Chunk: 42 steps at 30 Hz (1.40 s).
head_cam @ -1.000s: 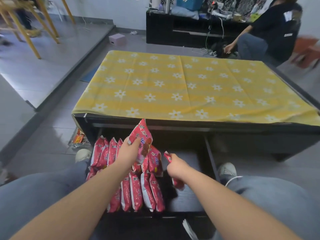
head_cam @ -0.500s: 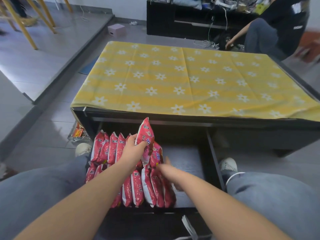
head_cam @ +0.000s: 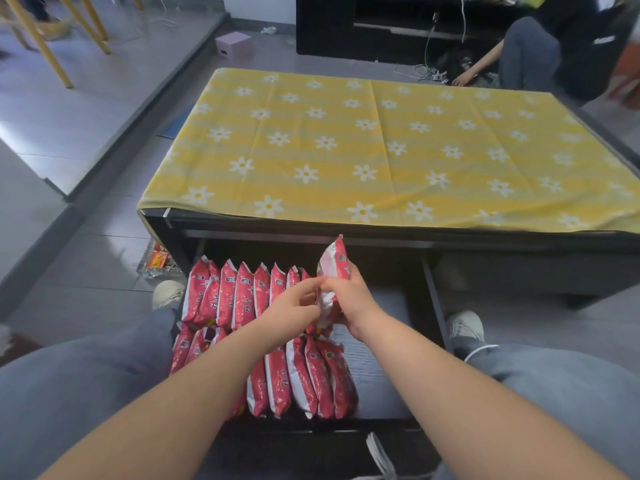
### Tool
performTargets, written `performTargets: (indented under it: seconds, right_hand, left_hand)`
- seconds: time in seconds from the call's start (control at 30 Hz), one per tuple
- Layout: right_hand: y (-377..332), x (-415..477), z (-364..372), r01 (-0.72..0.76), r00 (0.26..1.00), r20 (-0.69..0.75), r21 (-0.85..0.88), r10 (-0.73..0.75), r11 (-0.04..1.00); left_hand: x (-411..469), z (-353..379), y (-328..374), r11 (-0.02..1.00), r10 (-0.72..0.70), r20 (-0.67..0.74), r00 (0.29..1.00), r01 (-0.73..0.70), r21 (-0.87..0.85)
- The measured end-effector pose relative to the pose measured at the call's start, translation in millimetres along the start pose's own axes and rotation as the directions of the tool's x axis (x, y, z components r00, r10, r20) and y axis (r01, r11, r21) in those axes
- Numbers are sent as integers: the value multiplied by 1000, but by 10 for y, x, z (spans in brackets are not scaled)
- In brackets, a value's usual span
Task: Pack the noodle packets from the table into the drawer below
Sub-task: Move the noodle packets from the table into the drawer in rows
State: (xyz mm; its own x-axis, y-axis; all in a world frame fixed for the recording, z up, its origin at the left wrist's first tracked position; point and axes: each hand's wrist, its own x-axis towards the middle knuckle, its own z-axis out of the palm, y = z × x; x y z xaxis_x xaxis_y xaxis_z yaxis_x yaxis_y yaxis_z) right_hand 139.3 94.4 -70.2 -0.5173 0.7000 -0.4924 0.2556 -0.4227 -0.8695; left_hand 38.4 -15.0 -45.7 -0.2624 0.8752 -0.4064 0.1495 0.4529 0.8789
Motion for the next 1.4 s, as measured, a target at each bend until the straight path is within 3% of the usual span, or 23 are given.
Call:
performTargets:
  seconds: [0.1,0.2,0.3,0.37,0.5,0.63,0.7,0.87,1.1,1.17,1.3,1.4]
  right_hand:
    - [2,120,-33,47,995,-82,-191,-64,980]
    - [102,240,-34,-22,990,-137,-402,-36,915]
    - [282,328,-36,-114,982,-186,-448,32,886]
    - [389,415,-29,-150,987,-113,-390,114,909]
    - [471,446,-10,-160,978,74,-317,193,935]
    - [538,411,60,-154,973,75,-497,219,854]
    - [566,421,77,-154,968,82,-554,238,818]
    - [646,426,72,-118,976,83,-577,201,808]
    - [743,336,88,-84,985,75,-576,155,813]
    - [724,317,88,-86,991,39,-528,125,845]
    - [820,219,63,-180,983,-116,-503,140,845]
    - [916,129,85,-185,982,-79,-530,170,827]
  left_hand:
    - [119,-74,-169,972,76,-198,977,-28,231]
    - [251,-237,-339,927,124,-369,921,25,374]
    - [334,-388,-500,869,132,-441,888,111,483]
    - [390,-490,-558,803,154,-483,862,176,570]
    - [493,-676,-611,704,97,-501,860,297,645]
    - [547,-747,-660,426,139,-374,917,285,859]
    - [587,-749,-671,365,121,-341,932,278,889]
    - [584,-706,-806,351,-121,-296,948,320,880]
    - [458,-684,-828,356,-180,-266,947,315,880]
    - [453,-712,-813,389,-171,-272,947,319,864]
    - [390,-749,-880,411,28,-352,936,310,857]
    - [353,-811,-935,435,3,-344,939,308,846]
